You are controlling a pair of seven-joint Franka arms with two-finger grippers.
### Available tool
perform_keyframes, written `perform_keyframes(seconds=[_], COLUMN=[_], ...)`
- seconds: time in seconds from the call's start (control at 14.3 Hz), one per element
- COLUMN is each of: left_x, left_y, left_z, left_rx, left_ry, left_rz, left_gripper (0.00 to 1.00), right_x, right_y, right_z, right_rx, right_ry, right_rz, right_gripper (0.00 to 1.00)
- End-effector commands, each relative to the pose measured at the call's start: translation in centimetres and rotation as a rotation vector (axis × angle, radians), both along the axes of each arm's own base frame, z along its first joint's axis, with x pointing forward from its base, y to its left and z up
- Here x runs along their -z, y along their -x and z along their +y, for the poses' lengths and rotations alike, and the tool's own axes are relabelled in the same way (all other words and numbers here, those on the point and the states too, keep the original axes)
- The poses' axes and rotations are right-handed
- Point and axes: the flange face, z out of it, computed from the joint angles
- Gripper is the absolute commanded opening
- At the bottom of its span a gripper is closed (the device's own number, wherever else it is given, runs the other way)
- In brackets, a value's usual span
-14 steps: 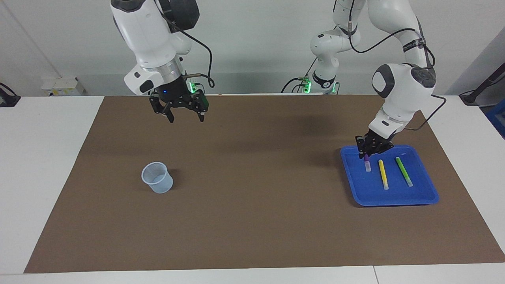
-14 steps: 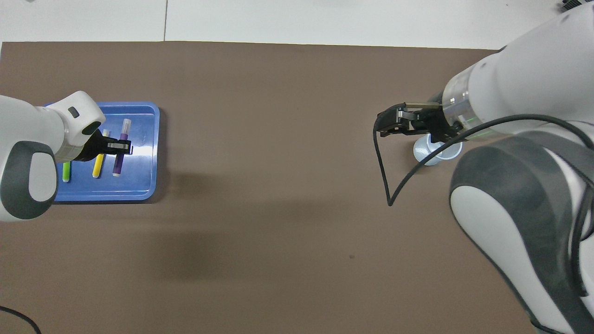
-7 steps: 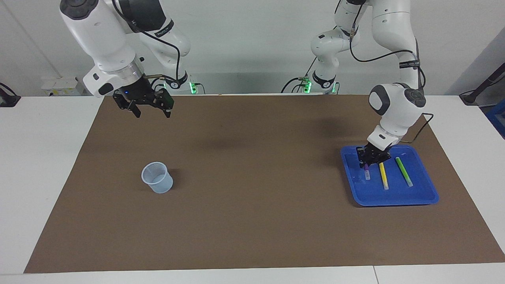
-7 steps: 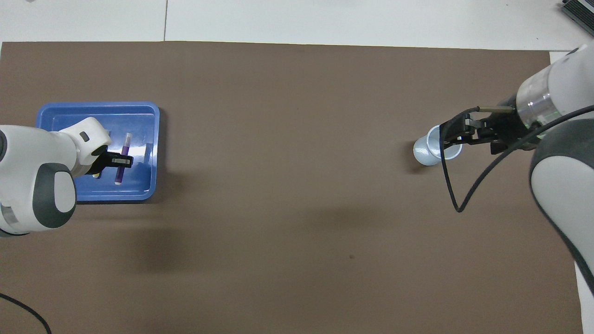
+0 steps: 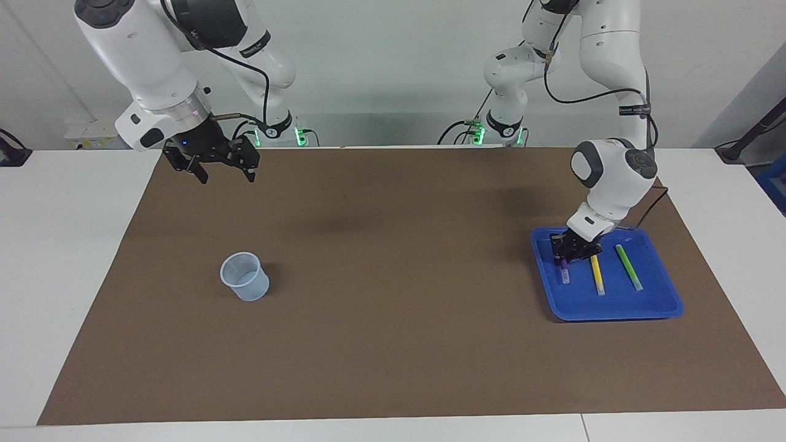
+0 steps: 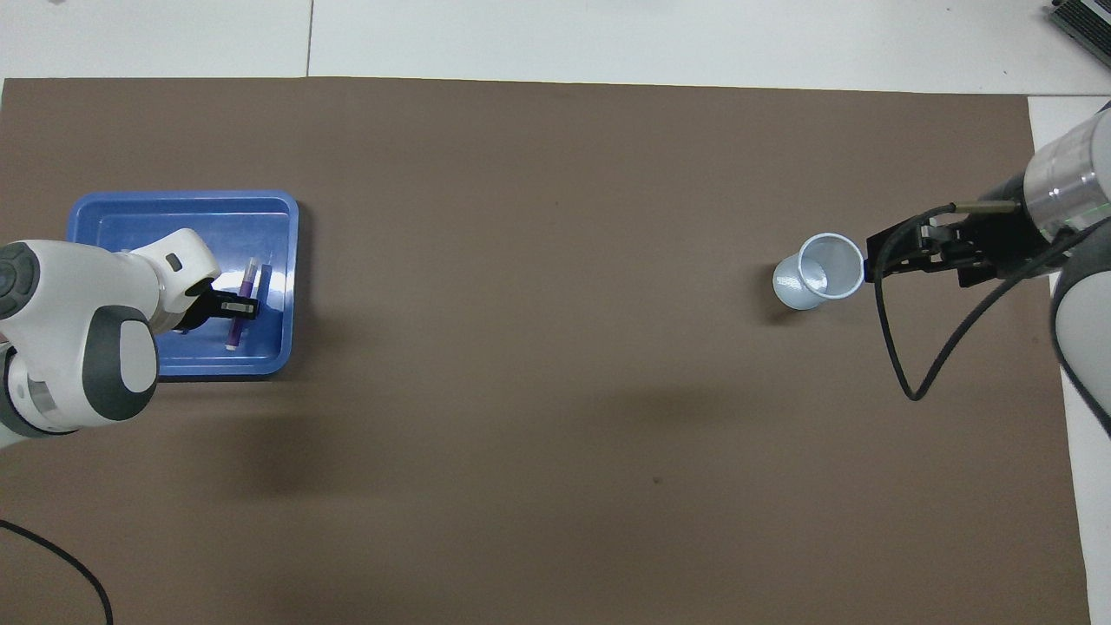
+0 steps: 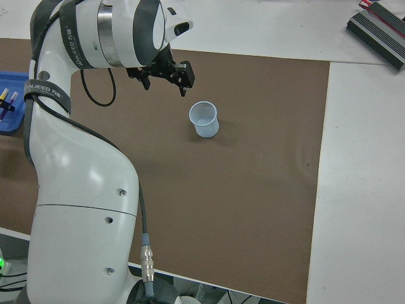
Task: Right arm passes pens to left for tray arrangement
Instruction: 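Lower the purple pen into the tray while the right gripper returns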
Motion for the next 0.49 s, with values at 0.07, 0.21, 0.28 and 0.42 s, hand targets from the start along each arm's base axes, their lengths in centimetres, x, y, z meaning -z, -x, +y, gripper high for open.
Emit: perform_keyframes(seconds=[0.07,0.21,0.28,0.42], left_x=[0.3,0.2,0.3,0.2], left_y=[0.2,0.2,0.2,0.2], left_z=[0.2,0.3,0.3,0.3], left_rx=[-0.053,-0.055,-0.055,-0.05], left_ry=[-0.007,-0.007,-0.007,-0.006], left_rz=[0.002,0.002,0.004,0.02], left_gripper=[0.0,0.5,0.71,0.97], right_x=[-0.1,-0.1,-0.1,-0.1], right_y=[0.6,0.6,0.6,0.7], right_z=[-0.4,0.1,0.2,0.6], right_rx=[-0.011,-0.016,-0.013,-0.017], right_ry=[0.015,0.015,0.015,0.015], right_rz=[-0.001,-0.006,-0.006,-0.006], right_gripper=[1.0,1.0,1.0,1.0])
